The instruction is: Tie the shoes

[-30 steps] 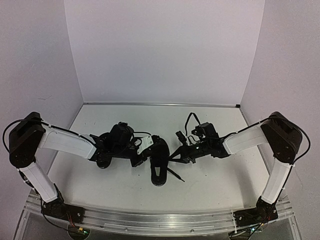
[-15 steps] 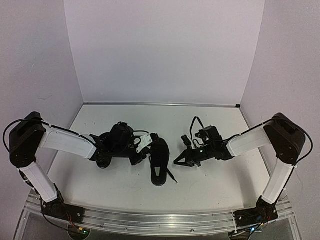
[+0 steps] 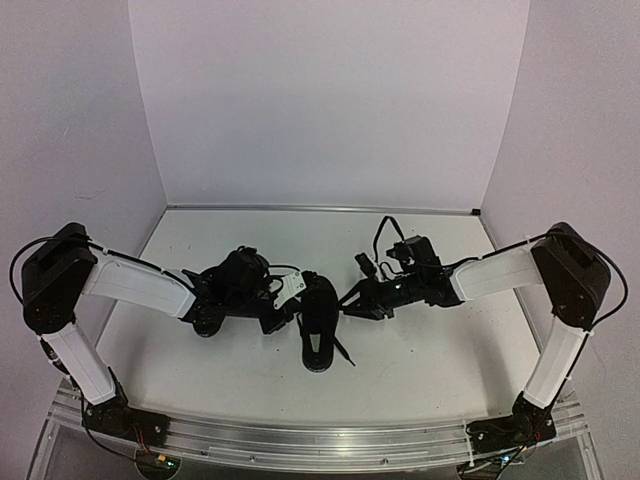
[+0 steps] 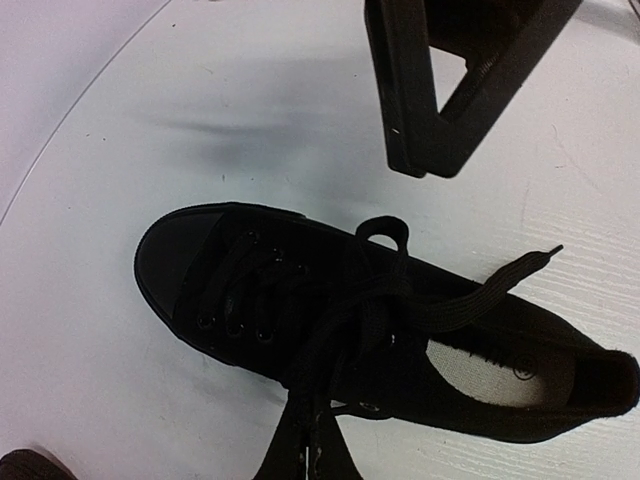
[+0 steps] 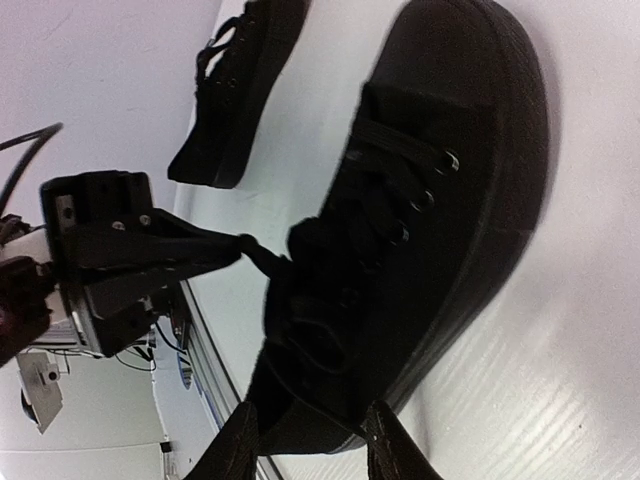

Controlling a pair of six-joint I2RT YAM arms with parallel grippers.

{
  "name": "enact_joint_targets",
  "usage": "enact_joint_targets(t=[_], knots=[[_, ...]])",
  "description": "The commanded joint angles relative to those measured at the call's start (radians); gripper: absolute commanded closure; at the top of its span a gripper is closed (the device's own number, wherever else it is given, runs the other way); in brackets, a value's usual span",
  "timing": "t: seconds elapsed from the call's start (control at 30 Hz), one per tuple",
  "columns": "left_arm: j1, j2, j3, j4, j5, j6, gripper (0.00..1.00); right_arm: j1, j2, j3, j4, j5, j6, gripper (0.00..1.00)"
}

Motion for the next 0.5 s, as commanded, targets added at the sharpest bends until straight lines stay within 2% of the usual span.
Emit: enact_joint_targets(t=[0.0, 0.47], knots=[[0.005, 0.002, 0.034, -0.005, 0.023, 0.013, 1.00, -0.002, 0.028, 0.051, 0.028, -0.032, 0.012, 0.64], [0.005, 0.004, 0.041, 0.004, 0.030, 0.021, 1.00, -0.002, 0.135, 0.081, 0.147, -0.106, 0.076, 0.64]])
